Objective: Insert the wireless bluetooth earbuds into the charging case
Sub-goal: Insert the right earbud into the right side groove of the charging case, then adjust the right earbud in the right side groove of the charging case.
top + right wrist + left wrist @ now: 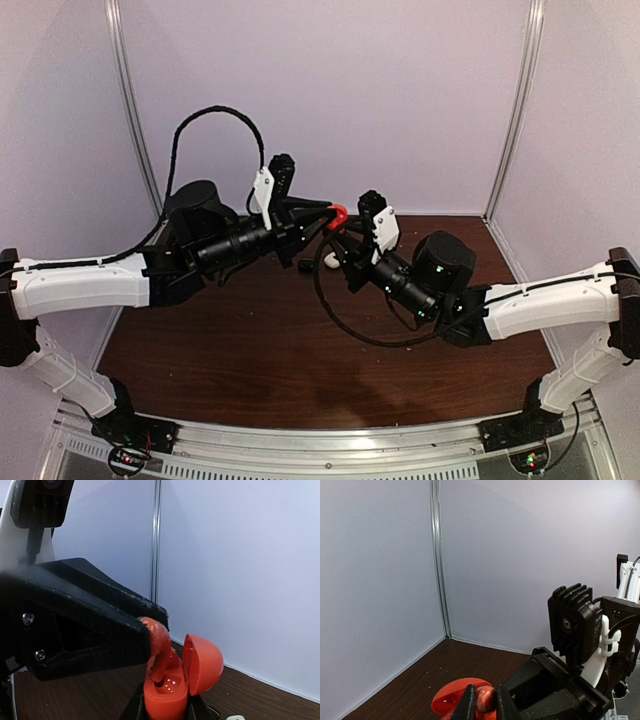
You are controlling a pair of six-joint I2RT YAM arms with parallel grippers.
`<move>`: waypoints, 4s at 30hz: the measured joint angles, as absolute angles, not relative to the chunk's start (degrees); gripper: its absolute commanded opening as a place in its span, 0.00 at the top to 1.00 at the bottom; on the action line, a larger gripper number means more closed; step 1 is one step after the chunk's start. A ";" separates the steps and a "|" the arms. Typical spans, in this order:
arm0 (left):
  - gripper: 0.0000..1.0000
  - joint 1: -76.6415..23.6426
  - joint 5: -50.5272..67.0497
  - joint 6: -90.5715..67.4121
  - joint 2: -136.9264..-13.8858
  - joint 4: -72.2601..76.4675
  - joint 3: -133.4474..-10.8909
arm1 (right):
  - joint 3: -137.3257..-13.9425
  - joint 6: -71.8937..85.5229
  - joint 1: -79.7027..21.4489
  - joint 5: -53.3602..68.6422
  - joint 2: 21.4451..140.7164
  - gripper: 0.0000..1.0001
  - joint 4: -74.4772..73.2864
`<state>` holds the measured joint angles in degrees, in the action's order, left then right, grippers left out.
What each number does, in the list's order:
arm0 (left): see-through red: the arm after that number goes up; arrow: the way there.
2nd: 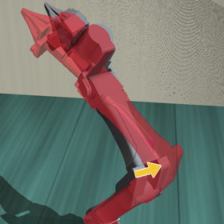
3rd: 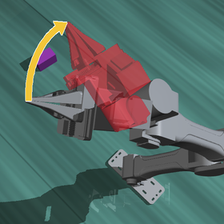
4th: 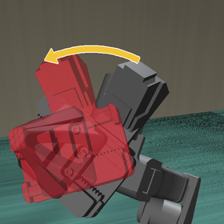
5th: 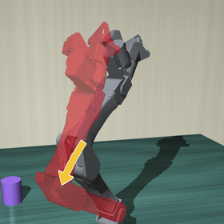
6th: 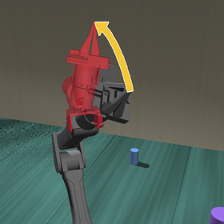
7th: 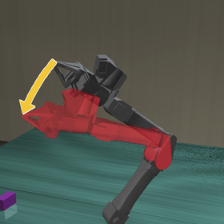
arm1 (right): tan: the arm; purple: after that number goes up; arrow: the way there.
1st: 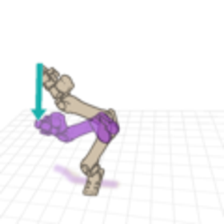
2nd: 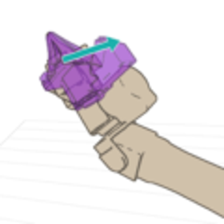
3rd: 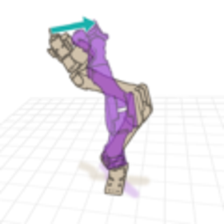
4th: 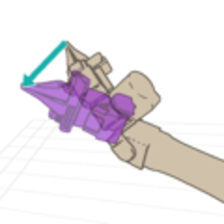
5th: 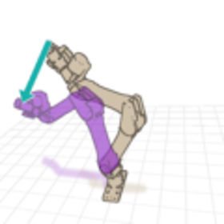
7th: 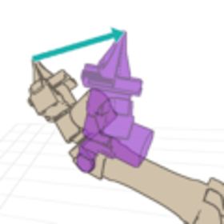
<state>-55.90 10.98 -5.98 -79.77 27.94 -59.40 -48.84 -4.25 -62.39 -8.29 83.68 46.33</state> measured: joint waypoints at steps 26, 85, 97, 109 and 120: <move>0.82 -55.99 9.76 -5.21 -79.83 26.92 -59.35 | -49.58 -1.80 -62.65 -11.11 83.68 1.00 47.90; 0.02 -55.48 22.00 9.08 -70.28 -6.26 -62.98 | -44.18 1.32 -55.48 39.24 77.78 1.00 37.41; 0.03 -55.51 20.86 7.18 -72.38 -6.20 -63.57 | -44.21 1.50 -55.16 39.38 77.80 1.00 36.56; 0.06 -55.57 20.23 5.41 -73.56 -6.09 -64.20 | -44.73 1.72 -54.74 39.42 78.54 1.00 36.51; 0.08 -55.72 19.55 4.10 -74.74 -5.80 -64.31 | -44.99 1.72 -54.48 39.42 79.11 1.00 35.46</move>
<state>-55.72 19.55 4.10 -74.74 -5.80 -64.31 -44.99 1.72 -54.48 39.42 79.11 35.46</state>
